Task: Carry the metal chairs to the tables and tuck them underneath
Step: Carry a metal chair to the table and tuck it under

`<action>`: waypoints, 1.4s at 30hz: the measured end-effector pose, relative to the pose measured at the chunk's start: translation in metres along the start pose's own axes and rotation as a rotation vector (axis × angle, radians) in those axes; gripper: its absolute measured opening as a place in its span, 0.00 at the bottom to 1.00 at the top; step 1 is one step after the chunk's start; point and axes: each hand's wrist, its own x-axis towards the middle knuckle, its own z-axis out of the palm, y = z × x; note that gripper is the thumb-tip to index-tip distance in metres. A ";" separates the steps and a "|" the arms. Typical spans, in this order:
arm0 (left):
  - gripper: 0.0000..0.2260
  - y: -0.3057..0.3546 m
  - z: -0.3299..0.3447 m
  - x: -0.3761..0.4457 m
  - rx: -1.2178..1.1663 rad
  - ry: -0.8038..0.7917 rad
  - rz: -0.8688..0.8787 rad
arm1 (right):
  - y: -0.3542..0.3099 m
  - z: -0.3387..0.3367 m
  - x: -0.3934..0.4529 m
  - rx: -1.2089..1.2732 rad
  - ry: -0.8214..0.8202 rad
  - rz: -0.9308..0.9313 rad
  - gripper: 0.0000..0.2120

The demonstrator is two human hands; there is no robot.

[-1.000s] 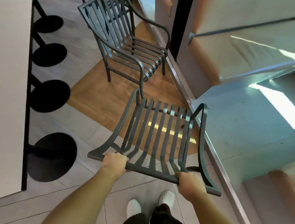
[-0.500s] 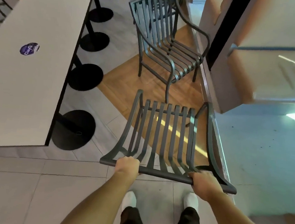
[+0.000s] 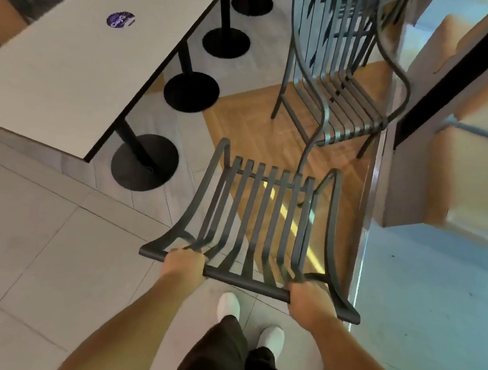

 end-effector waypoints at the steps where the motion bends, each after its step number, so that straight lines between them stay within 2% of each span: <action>1: 0.17 0.002 0.001 -0.002 0.010 0.013 -0.004 | 0.003 -0.001 0.003 -0.006 0.002 -0.007 0.13; 12: 0.17 0.023 0.002 -0.008 -0.095 0.016 -0.071 | 0.030 -0.029 0.038 -0.132 0.003 -0.012 0.14; 20: 0.14 0.050 0.001 -0.003 -0.138 -0.028 -0.155 | 0.053 -0.068 0.082 -0.266 -0.047 -0.113 0.13; 28: 0.13 0.080 -0.019 0.013 -0.254 0.007 -0.348 | 0.069 -0.114 0.135 -0.425 0.016 -0.273 0.14; 36: 0.11 0.123 -0.040 0.031 -0.366 -0.051 -0.610 | 0.084 -0.151 0.186 -0.515 0.075 -0.453 0.14; 42: 0.10 0.136 -0.060 0.052 -0.409 -0.098 -0.712 | 0.083 -0.176 0.221 -0.559 0.115 -0.525 0.15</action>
